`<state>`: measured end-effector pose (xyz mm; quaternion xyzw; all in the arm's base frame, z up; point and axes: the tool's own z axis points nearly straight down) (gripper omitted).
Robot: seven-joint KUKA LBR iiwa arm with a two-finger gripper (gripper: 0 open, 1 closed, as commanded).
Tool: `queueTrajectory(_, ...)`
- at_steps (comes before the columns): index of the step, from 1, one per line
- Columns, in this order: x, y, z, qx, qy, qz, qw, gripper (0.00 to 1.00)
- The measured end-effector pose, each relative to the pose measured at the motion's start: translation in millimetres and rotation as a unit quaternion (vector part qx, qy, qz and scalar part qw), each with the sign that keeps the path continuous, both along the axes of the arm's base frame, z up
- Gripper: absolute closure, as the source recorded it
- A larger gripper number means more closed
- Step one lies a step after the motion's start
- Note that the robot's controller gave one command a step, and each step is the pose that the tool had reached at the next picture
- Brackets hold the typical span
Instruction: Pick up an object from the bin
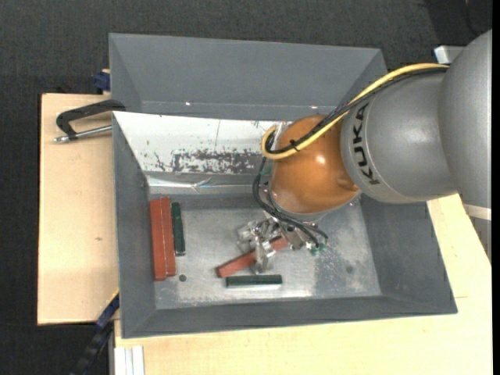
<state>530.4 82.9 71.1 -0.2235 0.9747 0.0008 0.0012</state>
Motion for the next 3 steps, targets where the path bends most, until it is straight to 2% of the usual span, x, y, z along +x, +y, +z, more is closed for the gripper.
queueTrajectory(1,0.0,-0.1,-0.1,0.0,0.0,0.0,1.0,1.0)
queueTrajectory(2,-6.9,0.2,28.9,0.0,0.0019,-0.004,1.0,1.0)
queueTrajectory(3,12.8,39.6,166.9,0.0,-0.0014,0.011,0.9999,1.0)
